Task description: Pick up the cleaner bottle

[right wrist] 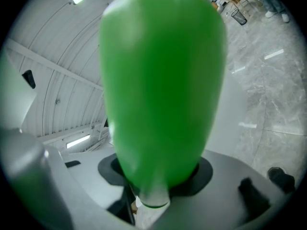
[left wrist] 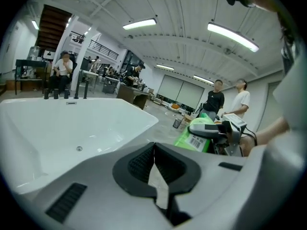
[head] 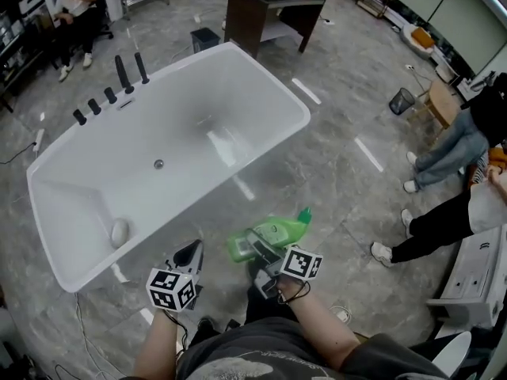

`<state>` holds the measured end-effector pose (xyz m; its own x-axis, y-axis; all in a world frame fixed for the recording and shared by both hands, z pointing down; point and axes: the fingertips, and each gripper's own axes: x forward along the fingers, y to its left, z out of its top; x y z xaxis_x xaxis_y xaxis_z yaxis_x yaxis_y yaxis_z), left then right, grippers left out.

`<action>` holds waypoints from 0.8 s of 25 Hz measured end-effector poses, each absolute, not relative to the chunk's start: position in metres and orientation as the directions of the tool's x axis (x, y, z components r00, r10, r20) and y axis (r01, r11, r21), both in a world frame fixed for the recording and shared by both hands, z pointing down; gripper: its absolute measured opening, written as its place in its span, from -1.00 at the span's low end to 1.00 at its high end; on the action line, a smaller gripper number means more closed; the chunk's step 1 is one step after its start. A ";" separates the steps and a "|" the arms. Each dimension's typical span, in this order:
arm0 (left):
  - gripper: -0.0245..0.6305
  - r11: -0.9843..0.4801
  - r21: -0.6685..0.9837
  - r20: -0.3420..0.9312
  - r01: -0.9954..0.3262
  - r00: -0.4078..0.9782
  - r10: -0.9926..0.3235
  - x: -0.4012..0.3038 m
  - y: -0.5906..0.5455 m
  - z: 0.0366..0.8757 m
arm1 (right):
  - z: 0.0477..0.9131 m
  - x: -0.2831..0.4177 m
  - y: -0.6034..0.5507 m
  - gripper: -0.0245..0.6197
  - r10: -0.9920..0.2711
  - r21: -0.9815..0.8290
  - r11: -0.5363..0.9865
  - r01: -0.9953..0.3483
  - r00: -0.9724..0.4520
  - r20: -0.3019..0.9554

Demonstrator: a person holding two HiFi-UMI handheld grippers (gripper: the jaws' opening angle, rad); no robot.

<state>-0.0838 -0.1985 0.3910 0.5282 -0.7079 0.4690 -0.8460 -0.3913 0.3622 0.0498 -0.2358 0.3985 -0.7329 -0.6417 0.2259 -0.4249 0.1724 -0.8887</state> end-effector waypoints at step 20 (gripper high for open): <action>-0.88 -0.496 0.359 0.325 -0.791 0.604 -0.728 -0.187 -0.050 0.319 | 0.345 -0.027 -0.051 -0.30 -0.784 -0.884 0.056 -0.464 -0.568 0.249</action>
